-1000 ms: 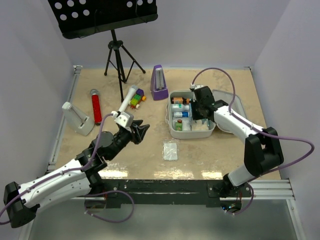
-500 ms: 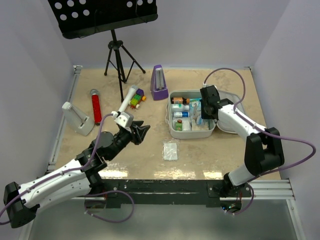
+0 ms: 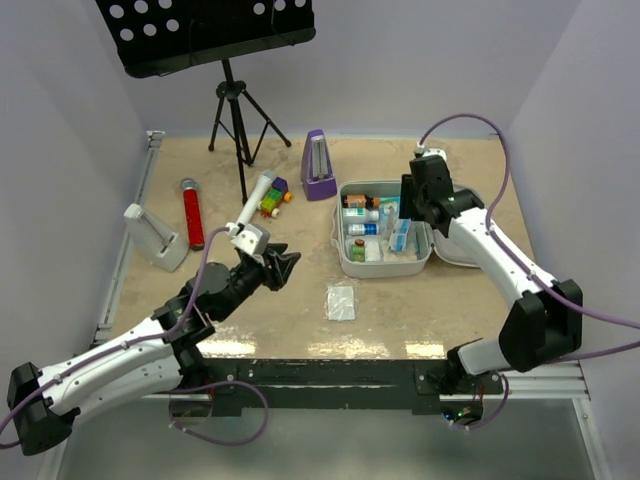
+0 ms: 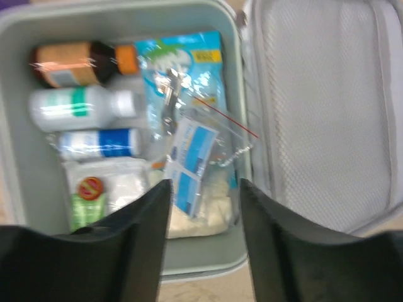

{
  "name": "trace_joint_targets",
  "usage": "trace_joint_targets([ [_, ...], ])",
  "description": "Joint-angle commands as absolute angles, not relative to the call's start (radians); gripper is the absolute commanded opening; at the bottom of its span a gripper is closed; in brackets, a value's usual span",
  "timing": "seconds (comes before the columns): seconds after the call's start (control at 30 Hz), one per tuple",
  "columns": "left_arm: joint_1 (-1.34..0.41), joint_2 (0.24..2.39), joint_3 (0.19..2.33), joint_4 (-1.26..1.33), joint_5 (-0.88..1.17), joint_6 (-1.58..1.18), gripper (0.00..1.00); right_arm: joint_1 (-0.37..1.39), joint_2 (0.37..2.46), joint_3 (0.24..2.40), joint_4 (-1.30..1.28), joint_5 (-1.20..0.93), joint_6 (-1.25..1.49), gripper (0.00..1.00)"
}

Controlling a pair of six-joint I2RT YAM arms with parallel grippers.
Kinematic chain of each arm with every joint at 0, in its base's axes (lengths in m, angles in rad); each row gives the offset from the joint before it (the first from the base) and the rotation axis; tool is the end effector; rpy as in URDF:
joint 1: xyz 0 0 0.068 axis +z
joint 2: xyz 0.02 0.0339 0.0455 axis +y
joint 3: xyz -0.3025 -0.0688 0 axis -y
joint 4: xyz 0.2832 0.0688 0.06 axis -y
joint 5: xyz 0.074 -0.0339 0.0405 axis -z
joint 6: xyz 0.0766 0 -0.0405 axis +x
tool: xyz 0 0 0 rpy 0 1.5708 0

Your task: Organize the medicine kit

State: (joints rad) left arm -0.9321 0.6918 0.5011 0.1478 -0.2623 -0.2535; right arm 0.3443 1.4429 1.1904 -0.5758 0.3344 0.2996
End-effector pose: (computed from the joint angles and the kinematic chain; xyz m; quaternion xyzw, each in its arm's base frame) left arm 0.1497 -0.1683 0.3054 0.1530 0.7052 -0.3048 0.6216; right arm 0.3564 0.1011 0.2930 0.0398 0.9200 -0.0339 0.3884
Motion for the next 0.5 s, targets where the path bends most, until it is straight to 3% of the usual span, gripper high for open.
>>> trace_joint_targets([
  [0.0, -0.936, 0.713, 0.517, 0.173, -0.244, -0.291, 0.44, 0.368, 1.443, 1.22, -0.52, 0.226, 0.319, 0.41],
  [0.1, -0.936, 0.73, 0.522, 0.169, -0.235, -0.307, 0.43, 0.367, 1.508, 1.169, -0.509, 0.245, 0.333, 0.27],
  [0.47, -0.934, 0.759, 0.52, 0.158, -0.219, -0.325, 0.44, 0.365, 1.638, 1.08, -0.413, 0.327, 0.376, 0.23],
])
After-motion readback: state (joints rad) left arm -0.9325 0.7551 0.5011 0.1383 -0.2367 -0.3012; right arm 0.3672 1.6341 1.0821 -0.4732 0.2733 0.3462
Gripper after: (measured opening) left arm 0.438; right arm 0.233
